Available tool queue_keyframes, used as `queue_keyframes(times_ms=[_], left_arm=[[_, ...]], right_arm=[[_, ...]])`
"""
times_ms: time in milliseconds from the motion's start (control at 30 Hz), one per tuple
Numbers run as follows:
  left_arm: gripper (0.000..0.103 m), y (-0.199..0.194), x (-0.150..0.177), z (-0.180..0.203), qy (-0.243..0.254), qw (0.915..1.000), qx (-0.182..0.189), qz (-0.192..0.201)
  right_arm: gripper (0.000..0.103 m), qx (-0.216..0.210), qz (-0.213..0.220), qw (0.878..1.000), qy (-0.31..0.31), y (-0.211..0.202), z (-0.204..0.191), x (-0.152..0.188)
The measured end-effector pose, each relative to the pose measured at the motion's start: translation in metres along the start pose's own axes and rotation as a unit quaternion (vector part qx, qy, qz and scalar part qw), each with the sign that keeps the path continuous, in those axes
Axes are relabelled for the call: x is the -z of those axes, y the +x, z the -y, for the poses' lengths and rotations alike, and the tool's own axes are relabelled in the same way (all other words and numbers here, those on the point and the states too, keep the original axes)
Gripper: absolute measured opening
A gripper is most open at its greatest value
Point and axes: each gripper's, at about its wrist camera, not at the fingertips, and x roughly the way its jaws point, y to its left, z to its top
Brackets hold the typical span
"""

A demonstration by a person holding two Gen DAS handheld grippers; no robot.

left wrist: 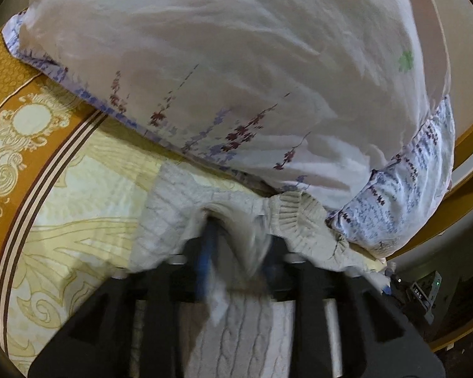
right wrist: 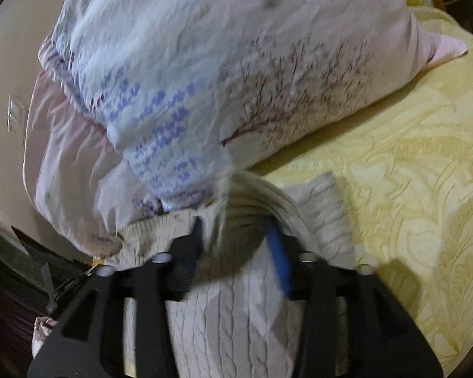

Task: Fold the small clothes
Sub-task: 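Lift the hem with both tools, fold it toward the collar, release, then pinch the folded sweater edge with both tools and fold it over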

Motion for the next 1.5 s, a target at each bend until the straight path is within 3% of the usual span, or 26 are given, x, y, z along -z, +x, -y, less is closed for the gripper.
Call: queue_keyframes(times_ms=[167,300,367,533,667,767,800,900,1000,1233,1500], left_arm=[[0.069,-0.008,-0.003,0.013,0.019,0.9996,0.004,0.018],[0.07,-0.026,0.001,0.013,0.046,0.9985,-0.005,0.028],[0.069,-0.036,0.009,0.011,0.072,0.9966,-0.029,0.028],[0.063,-0.051,0.034,0.006,0.137,0.9869,-0.082,0.025],[0.057,-0.055,0.053,0.006,0.165,0.981,-0.102,0.01],[0.046,-0.052,0.062,0.002,0.166,0.98,-0.109,-0.009],[0.041,-0.05,0.065,-0.001,0.161,0.9805,-0.112,-0.014],[0.026,-0.05,0.068,-0.004,0.158,0.981,-0.112,-0.012],[0.014,-0.053,0.067,-0.006,0.15,0.9831,-0.104,-0.015],[0.008,-0.069,0.07,-0.012,0.135,0.9877,-0.077,-0.017],[0.008,-0.069,0.079,-0.022,0.134,0.9881,-0.07,-0.028]], right_arm=[[0.053,0.021,0.0,1.0,-0.002,-0.007,0.004,0.001],[0.053,0.048,0.023,0.998,-0.024,-0.035,0.009,0.008],[0.053,0.056,0.024,0.998,-0.036,-0.048,0.014,0.014],[0.05,0.07,0.001,0.995,-0.066,-0.066,0.022,0.042],[0.043,0.075,-0.021,0.993,-0.087,-0.061,0.018,0.064],[0.036,0.099,-0.02,0.989,-0.113,-0.061,0.016,0.076],[0.027,0.105,-0.016,0.987,-0.117,-0.061,0.015,0.078],[0.015,0.103,-0.007,0.987,-0.121,-0.066,0.014,0.079],[0.01,0.101,0.007,0.987,-0.125,-0.076,0.009,0.079],[0.009,0.097,0.024,0.988,-0.117,-0.095,0.005,0.091],[0.01,0.143,0.004,0.984,-0.11,-0.083,0.014,0.107]])
